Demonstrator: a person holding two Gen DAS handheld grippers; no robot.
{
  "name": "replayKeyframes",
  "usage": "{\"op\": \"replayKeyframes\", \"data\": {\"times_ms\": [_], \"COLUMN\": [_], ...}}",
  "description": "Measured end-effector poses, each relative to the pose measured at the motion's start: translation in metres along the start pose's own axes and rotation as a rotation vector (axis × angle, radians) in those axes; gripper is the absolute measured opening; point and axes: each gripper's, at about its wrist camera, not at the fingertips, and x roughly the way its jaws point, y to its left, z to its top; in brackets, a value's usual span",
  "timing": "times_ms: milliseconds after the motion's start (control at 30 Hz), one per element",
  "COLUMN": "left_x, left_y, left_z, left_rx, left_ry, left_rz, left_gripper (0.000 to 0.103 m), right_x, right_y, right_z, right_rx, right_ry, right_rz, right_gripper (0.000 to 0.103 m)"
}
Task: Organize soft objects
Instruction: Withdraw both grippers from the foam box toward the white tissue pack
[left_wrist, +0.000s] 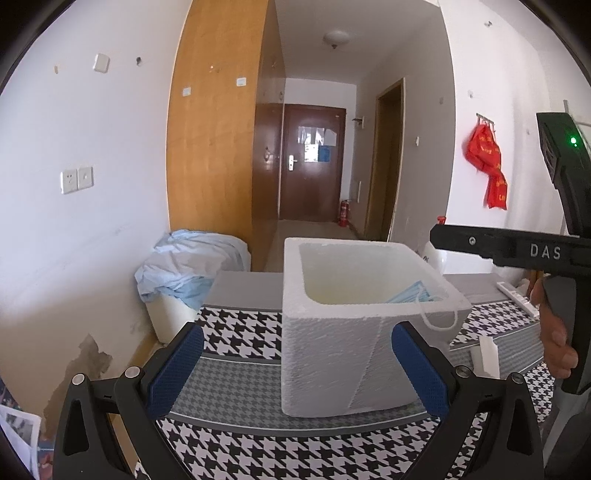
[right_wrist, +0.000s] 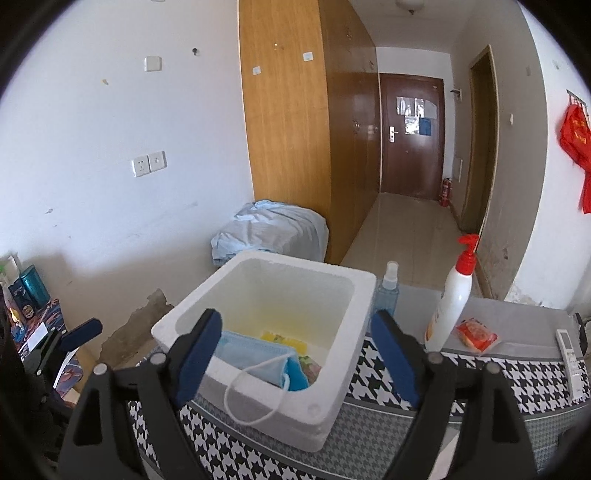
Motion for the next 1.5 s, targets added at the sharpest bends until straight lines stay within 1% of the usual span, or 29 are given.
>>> {"op": "replayKeyframes", "data": {"times_ms": [100, 400, 533, 867, 1067, 1500], "left_x": [-0.002, -0.003, -0.004, -0.012, -0.016, -0.017], "left_y": [-0.002, -0.012, -0.019, -0.038, -0.047, -0.06], "left_z": [0.001, 0.005, 0.005, 0.007, 0.007, 0.008], "left_rx": [0.004, -0.002, 0.002, 0.008, 0.03, 0.053], "left_ry": [-0.01, -0.032, -0.041, -0.055, -0.06, -0.063], "left_rz": [0.0, 0.002, 0.012, 0.01, -0.006, -0.052], "left_gripper": [0.102, 0.102, 0.102, 0.102, 0.102, 0.102], "right_x": [-0.007, -0.026, -0.037, -0.058, -0.07, -0.089], "right_y": [-0.002, -0.02, -0.026, -0.037, -0.042, -0.053], "right_z": [-0.002, -0.01, -0.018, -0.031, -0.038, -0.045], "right_rx": [0.0, 0.018, 0.031, 0.02, 0.027, 0.044], "right_ry": [-0.02, -0.052, -0.079, -0.101, -0.12, -0.136], "right_rz": [0.011, 0.022, 0.042, 0.02, -0.003, -0.035], "right_gripper": [0.091, 0.092, 0.092, 0.092, 0.094, 0.094]}}
